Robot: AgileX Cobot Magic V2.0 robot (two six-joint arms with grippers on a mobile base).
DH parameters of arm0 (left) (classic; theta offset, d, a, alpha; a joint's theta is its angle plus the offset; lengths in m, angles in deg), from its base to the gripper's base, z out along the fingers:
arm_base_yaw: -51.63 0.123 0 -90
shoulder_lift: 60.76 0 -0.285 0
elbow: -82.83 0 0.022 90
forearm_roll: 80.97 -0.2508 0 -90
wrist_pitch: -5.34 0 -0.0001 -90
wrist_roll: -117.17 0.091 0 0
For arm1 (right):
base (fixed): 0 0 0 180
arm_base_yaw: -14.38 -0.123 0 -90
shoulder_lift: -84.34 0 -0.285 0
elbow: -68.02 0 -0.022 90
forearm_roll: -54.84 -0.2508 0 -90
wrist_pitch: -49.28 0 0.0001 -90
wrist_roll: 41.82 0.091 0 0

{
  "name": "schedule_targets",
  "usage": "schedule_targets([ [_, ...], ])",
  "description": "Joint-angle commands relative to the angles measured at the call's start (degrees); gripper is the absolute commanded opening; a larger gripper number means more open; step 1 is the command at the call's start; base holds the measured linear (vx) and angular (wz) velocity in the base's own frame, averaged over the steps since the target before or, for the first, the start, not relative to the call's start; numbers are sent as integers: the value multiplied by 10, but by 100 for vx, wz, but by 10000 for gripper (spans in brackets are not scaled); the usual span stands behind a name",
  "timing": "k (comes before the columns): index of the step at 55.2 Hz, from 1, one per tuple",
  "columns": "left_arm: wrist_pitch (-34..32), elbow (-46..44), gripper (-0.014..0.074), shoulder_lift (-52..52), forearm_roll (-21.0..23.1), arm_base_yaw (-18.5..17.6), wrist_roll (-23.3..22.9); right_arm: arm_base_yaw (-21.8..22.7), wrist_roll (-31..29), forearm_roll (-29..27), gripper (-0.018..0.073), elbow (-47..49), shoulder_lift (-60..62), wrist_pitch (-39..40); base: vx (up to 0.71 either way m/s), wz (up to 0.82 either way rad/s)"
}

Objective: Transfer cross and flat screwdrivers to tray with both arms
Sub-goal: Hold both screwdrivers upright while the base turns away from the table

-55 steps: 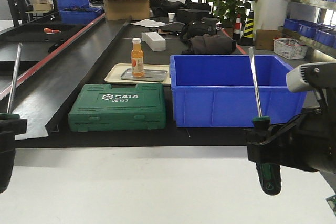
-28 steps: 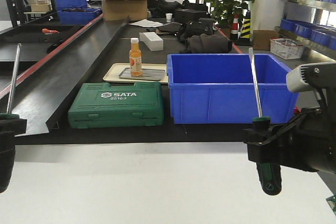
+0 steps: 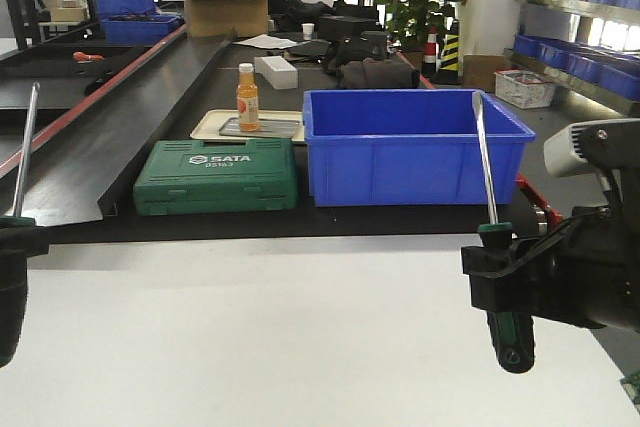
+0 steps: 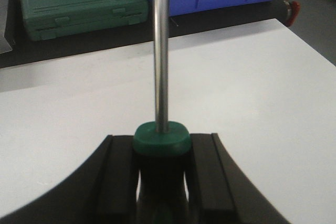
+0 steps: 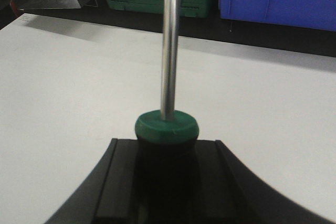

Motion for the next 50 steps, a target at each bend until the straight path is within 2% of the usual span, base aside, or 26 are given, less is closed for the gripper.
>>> schedule_targets([
  [1, -44, -17, -3, -13, 16, -2, -5, 1, -3, -1, -8, 16, 14, 49, -28, -20],
  [26, -41, -17, -3, -14, 16, -2, -5, 1, -3, -1, -8, 16, 14, 49, -25, -30],
  [50, -39, -17, -3, -14, 16, -2, -5, 1, -3, -1, -8, 16, 14, 49, -16, -64],
])
